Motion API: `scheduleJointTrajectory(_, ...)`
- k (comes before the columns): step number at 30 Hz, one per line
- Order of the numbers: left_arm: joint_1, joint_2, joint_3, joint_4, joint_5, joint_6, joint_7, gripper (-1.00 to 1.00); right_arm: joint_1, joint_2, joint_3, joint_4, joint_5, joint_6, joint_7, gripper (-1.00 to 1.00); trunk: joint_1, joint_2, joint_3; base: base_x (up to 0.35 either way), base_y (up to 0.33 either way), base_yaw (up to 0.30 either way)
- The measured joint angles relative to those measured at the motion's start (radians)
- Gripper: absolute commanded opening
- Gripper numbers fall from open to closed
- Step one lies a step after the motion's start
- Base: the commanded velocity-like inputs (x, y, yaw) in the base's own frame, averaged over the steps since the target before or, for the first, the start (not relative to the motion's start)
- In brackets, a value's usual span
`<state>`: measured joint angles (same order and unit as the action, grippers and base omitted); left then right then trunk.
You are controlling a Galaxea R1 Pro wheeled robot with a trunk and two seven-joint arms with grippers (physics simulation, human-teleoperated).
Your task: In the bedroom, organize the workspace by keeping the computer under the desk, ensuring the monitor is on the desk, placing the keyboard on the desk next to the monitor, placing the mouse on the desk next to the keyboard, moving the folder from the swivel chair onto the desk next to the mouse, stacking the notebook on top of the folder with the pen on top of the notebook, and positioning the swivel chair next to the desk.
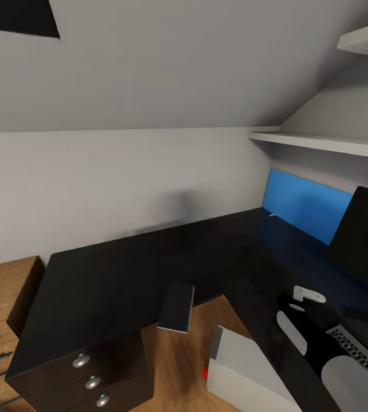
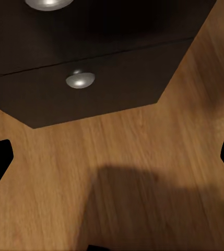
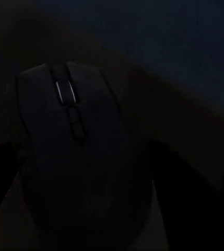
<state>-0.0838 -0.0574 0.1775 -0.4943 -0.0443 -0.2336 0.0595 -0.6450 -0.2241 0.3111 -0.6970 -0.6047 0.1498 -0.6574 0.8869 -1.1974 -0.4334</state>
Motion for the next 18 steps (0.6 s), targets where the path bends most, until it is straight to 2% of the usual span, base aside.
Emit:
scheduleJointTrajectory(9,0.000,-0.002,0.002,-0.008,0.006,-0.001,-0.002,1.00,-0.063,0.000,-0.003,0.155,-0.001,-0.041,0.078,-1.00,0.000,0.000,0.000,0.017,0.000,0.000)
scheduleJointTrajectory(18,0.000,-0.004,0.003,-0.008,0.006,-0.001,-0.001,1.00,-0.074,0.000,-0.003,0.185,-0.003,-0.060,0.092,-1.00,0.000,0.000,0.000,0.000,0.000,0.000)
